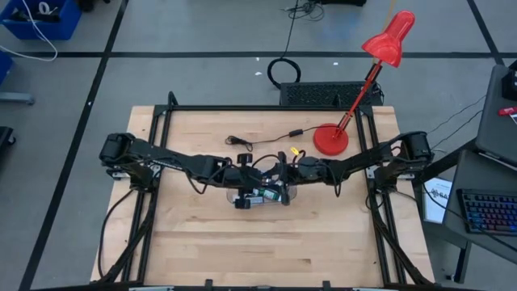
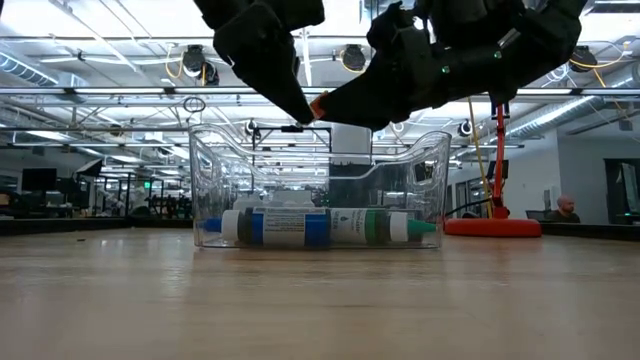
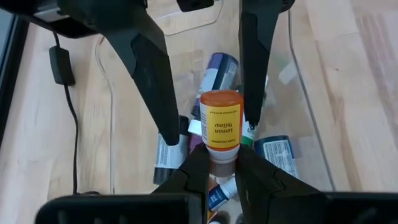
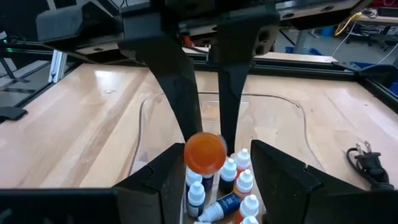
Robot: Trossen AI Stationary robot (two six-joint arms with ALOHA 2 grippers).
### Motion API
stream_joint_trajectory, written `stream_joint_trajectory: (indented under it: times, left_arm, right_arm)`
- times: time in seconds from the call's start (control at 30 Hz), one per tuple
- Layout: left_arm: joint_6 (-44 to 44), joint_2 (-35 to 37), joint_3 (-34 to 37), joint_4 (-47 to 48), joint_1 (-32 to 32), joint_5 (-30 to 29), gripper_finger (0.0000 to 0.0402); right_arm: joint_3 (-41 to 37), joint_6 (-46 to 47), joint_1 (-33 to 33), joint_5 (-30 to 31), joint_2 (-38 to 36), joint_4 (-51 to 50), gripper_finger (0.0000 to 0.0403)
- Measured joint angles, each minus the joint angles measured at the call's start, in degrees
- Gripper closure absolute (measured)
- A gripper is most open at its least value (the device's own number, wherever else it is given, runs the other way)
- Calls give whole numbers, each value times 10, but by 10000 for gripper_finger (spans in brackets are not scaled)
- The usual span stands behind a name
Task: Pick & Place food coloring
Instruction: Put the small orange food coloring bottle into the transparent bin
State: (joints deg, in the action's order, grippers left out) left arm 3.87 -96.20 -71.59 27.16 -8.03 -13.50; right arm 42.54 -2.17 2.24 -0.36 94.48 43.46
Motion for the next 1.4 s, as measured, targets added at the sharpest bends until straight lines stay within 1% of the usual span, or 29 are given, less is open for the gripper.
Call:
stream_joint_trajectory:
  times: [0.13,0.23,0.3,0.4,0.43,0.47,0.53,0.67,0.7,0.73,0.83,0.93,1.0,1.07,1.2,1.3,1.4]
  left_arm:
    - [-4,0,0,0,0,0,346]
    - [-6,0,0,0,0,0,346]
    - [-12,0,0,0,1,-1,346]
    - [-26,0,0,-1,1,2,347]
    - [-32,0,0,-1,0,2,346]
    - [-34,1,0,0,-1,3,342]
    - [-34,6,1,10,-5,7,314]
    - [-39,26,0,36,-18,-2,244]
    - [-40,28,0,39,-20,-6,230]
    - [-41,28,0,42,-23,-15,218]
    - [-43,27,1,41,-31,-44,194]
    - [-50,27,5,41,-35,-61,184]
    - [-53,27,17,37,-37,-65,185]
    - [-59,29,30,29,-37,-76,189]
    - [-66,47,54,6,-42,-82,201]
    - [-75,59,73,19,-43,-83,209]
    - [-76,67,81,-10,-43,-90,214]
  right_arm:
    - [0,0,0,0,-2,1,234]
    - [0,0,-5,-2,-2,0,253]
    - [0,-2,-11,-18,-2,-3,285]
    - [0,-4,-21,-79,-2,-6,360]
    - [0,-4,-22,-91,-3,-11,367]
    - [1,-2,-22,-93,-4,-20,367]
    - [12,5,-22,-95,-11,-73,367]
    - [69,2,-18,-100,-13,-302,367]
    - [87,-3,-16,-89,-11,-349,367]
    - [107,-10,-14,-65,-15,-389,367]
    - [142,-11,-15,0,-20,-467,367]
    - [140,4,-20,15,-15,-507,367]
    - [140,13,-19,17,-16,-501,367]
    - [133,26,-18,15,-12,-506,367]
    - [123,43,-19,-12,-7,-505,367]
    - [121,46,-19,-12,-6,-505,367]
    - [120,63,-19,-15,-7,-498,366]
